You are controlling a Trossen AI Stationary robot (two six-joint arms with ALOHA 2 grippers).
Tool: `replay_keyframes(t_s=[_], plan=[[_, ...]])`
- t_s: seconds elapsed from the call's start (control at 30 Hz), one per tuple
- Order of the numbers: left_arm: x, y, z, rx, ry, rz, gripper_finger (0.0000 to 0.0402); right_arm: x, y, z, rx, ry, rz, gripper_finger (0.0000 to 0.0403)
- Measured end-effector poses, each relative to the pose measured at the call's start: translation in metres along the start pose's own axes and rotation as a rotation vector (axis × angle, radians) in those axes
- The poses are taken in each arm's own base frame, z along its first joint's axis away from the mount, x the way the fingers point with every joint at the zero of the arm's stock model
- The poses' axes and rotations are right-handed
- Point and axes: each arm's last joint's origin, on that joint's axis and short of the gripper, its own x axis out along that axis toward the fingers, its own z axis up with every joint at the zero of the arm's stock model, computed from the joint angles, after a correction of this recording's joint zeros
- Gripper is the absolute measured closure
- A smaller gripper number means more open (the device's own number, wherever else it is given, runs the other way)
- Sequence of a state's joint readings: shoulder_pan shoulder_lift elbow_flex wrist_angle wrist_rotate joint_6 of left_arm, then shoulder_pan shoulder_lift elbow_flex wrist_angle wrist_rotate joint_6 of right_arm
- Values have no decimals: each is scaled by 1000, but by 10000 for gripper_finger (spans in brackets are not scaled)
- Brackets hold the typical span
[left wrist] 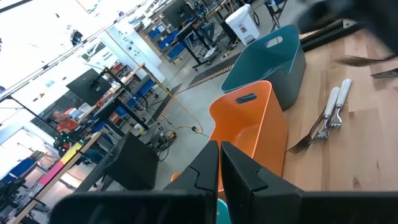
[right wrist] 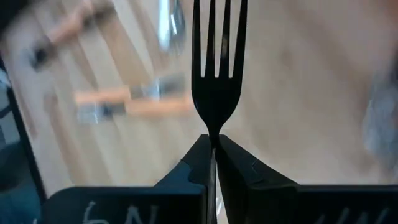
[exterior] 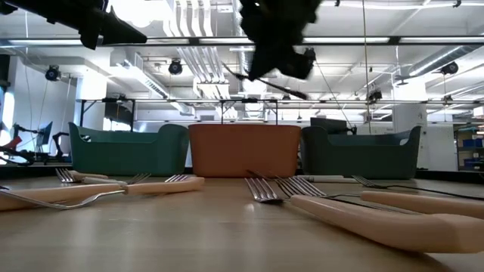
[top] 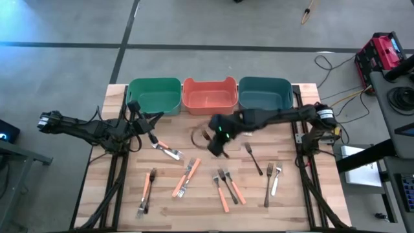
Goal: Sort silverware by color (type)
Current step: Put the black fork into the orange bin
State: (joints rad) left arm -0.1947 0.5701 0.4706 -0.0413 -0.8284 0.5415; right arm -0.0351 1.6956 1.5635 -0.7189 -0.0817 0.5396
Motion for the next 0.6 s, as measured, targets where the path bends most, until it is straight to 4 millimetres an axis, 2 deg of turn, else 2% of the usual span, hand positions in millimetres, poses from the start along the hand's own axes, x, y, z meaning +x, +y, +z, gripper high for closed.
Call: replay_keyframes(t_s=[0.27,0.43,0.6], plan=[[0,1,1,0,-6,4,401,-25,-27,80,-283,-236,-65,394],[0,1,1,-6,-9,5,401,-44,-44,131,-440,-484,-122,394],[0,1,1,-25,-8,5,401,-64,-64,170,-593,-661,-205,394]])
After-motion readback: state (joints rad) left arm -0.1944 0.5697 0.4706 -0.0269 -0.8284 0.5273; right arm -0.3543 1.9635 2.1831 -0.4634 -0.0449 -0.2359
